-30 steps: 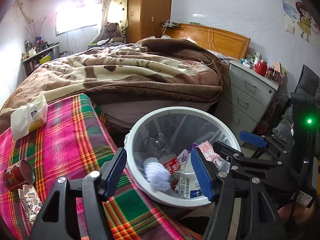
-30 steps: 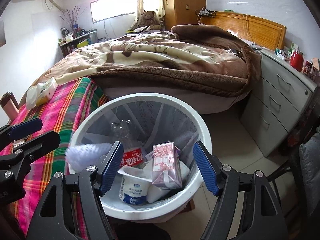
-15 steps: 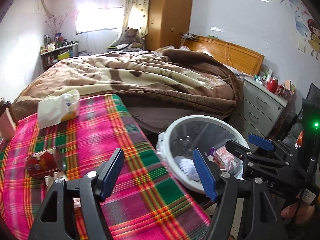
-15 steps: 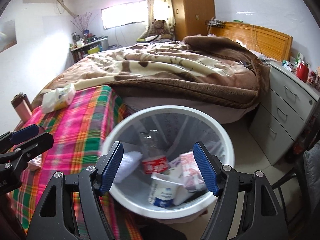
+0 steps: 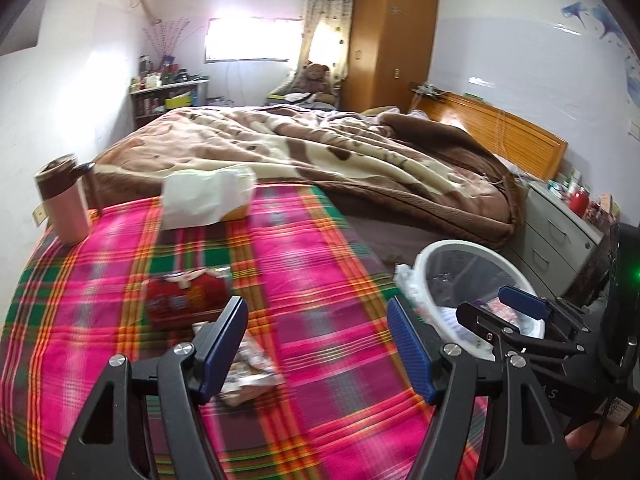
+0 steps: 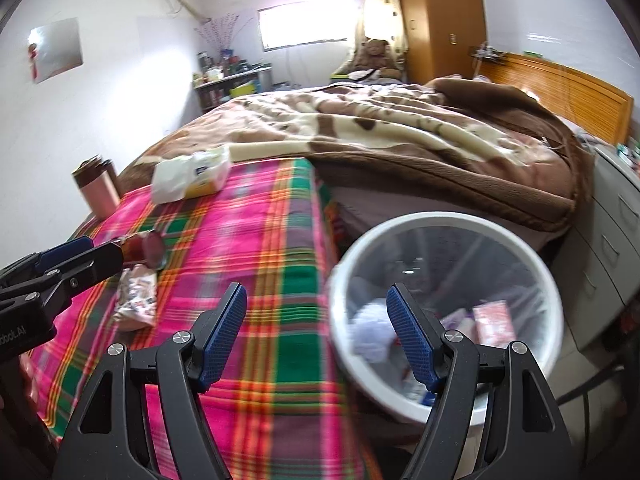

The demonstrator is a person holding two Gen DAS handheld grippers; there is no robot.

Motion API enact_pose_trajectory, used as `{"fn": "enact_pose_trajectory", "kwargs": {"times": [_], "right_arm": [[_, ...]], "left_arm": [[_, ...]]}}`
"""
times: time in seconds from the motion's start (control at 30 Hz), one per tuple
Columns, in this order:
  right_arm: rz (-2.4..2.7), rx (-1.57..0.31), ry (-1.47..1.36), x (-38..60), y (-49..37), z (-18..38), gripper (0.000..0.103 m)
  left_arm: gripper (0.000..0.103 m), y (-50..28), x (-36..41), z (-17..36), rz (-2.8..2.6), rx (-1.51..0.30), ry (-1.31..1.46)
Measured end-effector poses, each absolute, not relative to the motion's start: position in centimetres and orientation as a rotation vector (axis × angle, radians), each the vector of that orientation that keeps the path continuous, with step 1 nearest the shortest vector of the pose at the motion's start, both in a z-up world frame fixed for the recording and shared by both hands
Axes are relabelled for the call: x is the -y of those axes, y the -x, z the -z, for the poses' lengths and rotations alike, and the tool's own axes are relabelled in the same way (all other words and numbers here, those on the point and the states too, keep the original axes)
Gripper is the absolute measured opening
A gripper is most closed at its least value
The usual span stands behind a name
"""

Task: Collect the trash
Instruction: 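Move both open tools back over the red can and wrapper on the bed, then grasp the red drink can with the left tool while the right tool grasps the crumpled patterned wrapper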

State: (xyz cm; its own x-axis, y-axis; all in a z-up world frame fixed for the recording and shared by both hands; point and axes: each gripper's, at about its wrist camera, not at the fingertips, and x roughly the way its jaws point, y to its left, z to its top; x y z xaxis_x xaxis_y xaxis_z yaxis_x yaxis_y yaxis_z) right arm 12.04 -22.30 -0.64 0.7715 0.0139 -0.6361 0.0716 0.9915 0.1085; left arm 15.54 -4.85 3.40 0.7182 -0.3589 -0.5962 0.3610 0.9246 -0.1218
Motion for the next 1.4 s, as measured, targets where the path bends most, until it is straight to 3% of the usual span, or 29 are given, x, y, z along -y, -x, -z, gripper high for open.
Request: {"fn": "enact_pose_trajectory", "kwargs": {"times": [0.63, 1.17, 1.2, 1.27, 1.3, 1.4], "right_arm": [[-0.2, -0.785, -0.102, 12.6, -15.7, 3.3, 0.074], [-0.268, -0.91, -0.089, 8.5, -18.6, 5.9, 0.074], [-0.266, -0.906, -0.09, 8.5, -18.6, 5.9, 0.073], [-0.256, -0.899, -0.089, 8.5, -18.7, 5.7, 0.061], [-0.259, -0.898, -0.094, 8.6, -18.7, 5.7, 0.046], [-0.258, -0.903, -0.119, 9.2, -18.7, 5.8, 0.046]], "left_arm": [[0.077, -18.0, -4.3, -1.7, 0.263, -0.702, 0.094], [0.077, -21.6, -6.0, -0.9, 0.265, -0.728, 0.073], [0.077, -21.8, -5.9, -0.9, 0.271, -0.732, 0.07], [0.077, -22.2, -5.7, -0.7, 0.282, -0.737, 0.063], [0.077, -22.5, -5.6, -0.6, 0.288, -0.74, 0.06], [0.077, -23.2, -5.3, -0.4, 0.301, -0.753, 0.049]]}}
